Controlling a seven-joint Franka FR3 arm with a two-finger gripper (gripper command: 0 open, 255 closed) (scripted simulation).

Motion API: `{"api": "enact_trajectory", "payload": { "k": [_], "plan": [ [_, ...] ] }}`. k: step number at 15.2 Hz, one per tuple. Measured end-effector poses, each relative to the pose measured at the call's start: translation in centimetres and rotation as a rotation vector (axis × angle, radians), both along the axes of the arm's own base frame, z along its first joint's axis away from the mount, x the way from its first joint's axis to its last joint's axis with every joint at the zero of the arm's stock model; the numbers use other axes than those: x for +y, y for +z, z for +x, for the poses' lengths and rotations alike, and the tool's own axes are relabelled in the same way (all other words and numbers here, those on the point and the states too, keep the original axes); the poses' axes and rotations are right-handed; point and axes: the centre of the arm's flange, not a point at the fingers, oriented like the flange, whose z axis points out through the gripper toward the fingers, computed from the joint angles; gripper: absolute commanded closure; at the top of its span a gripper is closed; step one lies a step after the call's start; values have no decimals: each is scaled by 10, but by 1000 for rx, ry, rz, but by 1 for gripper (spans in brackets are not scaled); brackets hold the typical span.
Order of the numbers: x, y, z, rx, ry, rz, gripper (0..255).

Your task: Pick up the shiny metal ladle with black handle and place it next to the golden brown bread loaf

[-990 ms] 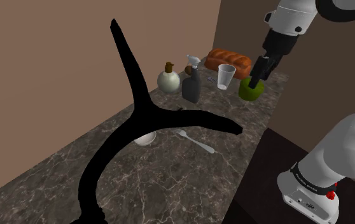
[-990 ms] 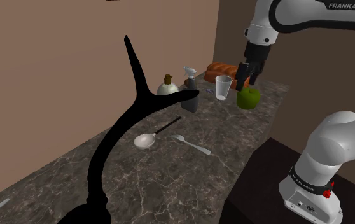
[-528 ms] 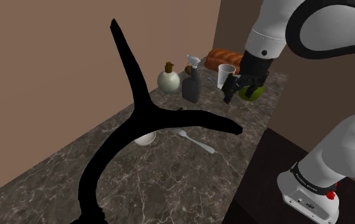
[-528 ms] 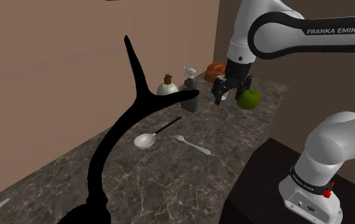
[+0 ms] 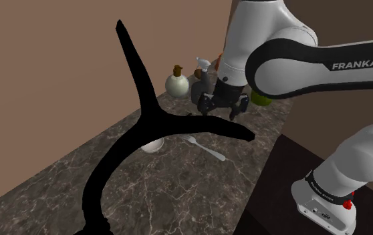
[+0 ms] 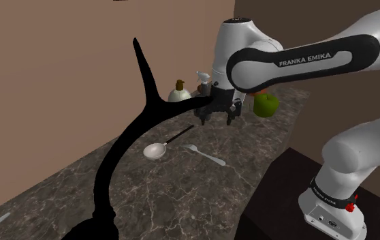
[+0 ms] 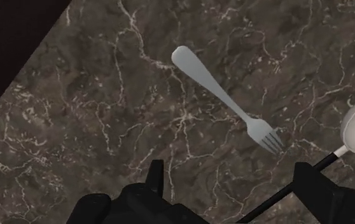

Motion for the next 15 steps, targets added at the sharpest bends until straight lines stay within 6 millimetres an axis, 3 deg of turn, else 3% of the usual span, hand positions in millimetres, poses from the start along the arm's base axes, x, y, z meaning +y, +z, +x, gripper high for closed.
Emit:
{"api": "enact_trajectory", "payload": {
  "k": [6,10,12,15],
  "plan": [
    [52,-39,48,-14,-269,-5,0],
    [74,-72,89,22,-440,6,0],
    [80,-74,112,-10,-538,0,0],
    [91,-94,146,-30,-678,1,0]
  ]
}}
